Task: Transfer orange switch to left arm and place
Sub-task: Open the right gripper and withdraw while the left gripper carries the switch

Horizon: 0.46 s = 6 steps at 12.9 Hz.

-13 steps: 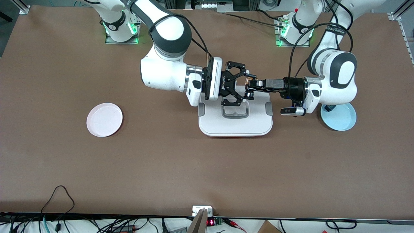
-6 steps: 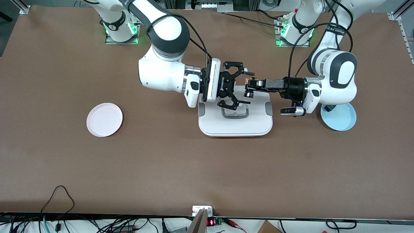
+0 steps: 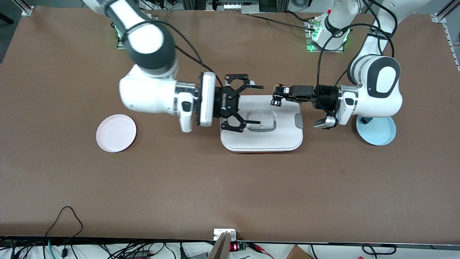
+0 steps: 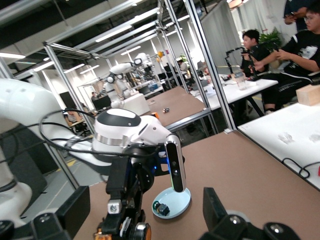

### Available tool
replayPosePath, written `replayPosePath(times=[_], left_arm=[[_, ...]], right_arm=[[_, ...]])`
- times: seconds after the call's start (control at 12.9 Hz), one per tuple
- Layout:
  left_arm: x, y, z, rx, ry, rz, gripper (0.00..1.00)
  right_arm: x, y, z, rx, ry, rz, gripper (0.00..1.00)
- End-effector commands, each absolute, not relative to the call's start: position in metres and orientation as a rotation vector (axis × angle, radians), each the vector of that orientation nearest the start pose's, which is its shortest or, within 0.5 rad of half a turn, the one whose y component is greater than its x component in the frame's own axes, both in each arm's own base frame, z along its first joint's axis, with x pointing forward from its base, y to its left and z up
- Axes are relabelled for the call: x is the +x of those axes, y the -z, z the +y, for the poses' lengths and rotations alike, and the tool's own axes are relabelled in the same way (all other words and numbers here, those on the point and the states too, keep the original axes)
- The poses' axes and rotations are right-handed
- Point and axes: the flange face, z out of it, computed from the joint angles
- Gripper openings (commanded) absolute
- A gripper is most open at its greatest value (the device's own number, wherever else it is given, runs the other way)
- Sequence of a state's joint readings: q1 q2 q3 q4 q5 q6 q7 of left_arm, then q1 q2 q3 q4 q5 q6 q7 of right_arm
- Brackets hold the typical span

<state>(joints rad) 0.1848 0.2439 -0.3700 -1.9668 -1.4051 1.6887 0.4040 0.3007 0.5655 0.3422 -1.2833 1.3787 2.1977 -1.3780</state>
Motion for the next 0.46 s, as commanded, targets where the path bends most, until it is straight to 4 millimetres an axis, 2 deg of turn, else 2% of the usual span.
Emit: replayPosePath(times=[0.0, 0.15, 0.23, 0.39], left_arm=[[0.582, -0.418, -0.170, 1.858, 0.290, -0.164, 0.28], [0.598, -0.420, -0.144, 1.940, 0.330, -0.277, 0.28], [0.604, -0.423, -0.128, 2.016, 0.347, -0.345, 0.28], [0.614, -0.427, -0.111, 2.178, 0.375, -0.499, 0.28]], right_arm=[[0.632, -0.538, 0.355, -1.456, 0.753, -1.128, 1.00], [0.633, -0.554, 0.298, -1.455, 0.642, -1.227, 1.00], [0.627, -0.568, 0.268, -1.507, 0.611, -1.258, 1.00], [0.607, -0.578, 0.225, -1.621, 0.508, -1.299, 1.00]])
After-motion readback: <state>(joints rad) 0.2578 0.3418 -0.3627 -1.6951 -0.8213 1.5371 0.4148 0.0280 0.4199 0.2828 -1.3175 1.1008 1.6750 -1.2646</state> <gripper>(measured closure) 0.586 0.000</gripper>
